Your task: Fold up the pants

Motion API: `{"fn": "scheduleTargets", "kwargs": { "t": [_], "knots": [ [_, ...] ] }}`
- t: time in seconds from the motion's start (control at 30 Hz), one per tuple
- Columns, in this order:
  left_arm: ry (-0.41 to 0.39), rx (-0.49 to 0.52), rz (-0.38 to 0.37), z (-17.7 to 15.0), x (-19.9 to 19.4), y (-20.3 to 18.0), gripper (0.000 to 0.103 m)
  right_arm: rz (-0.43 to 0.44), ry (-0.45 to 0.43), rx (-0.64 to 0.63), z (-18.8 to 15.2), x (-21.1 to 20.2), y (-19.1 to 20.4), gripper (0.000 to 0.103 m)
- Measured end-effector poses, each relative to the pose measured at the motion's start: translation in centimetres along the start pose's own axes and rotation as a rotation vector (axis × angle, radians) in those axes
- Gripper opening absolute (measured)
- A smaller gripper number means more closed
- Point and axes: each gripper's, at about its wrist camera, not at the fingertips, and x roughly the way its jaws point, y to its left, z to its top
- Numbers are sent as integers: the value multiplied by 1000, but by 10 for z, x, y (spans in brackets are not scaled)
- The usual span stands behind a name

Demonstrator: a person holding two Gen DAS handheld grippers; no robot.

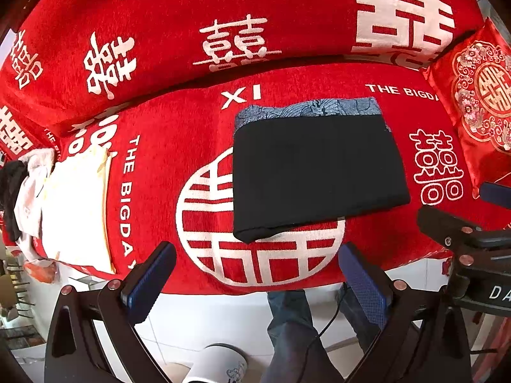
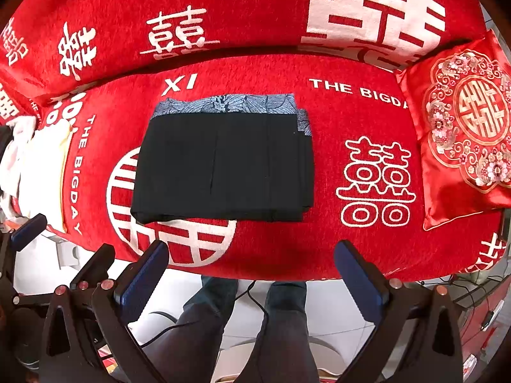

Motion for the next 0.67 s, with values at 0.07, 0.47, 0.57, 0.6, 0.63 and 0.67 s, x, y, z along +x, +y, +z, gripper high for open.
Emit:
{"fn": "scheduleTargets", "kwargs": {
  "t": [0.07, 0.47, 0.57, 0.6, 0.63, 0.67],
  "knots": [
    [0, -2, -1, 0, 0, 0, 102, -1, 1, 1, 0, 0, 0, 103],
    [16, -17, -26, -2, 4, 0, 102, -1, 2, -2, -1, 1, -1, 103],
    [-4, -14, -21, -2, 1, -1, 102, -1, 3, -2, -1, 1, -1, 103],
    [-6, -12, -23, -2, 1, -1, 102, -1, 3, -2, 0, 1, -1, 103],
    [-6, -10, -28, -2, 1, -1, 102, -1, 4, -1, -1, 2, -2, 103],
    [-3, -9, -33, -2, 1, -1, 102, -1, 4, 1, -3, 3, -3, 103]
  ]
}}
